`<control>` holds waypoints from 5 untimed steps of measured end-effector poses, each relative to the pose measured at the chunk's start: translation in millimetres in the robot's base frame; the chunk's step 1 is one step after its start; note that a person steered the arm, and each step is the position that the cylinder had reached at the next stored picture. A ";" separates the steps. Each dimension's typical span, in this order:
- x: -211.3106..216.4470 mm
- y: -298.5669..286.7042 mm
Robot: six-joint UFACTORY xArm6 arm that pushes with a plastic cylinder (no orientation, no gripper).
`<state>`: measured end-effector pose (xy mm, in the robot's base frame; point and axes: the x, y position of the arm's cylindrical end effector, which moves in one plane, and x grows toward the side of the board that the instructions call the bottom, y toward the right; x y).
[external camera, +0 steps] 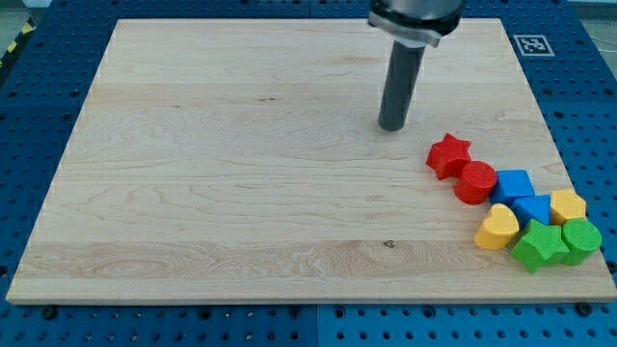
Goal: Push both the red blocks to the group of blocks
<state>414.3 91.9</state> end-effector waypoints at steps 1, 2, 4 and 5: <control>7.6 3.4; 7.9 21.7; 34.0 55.5; 34.0 98.4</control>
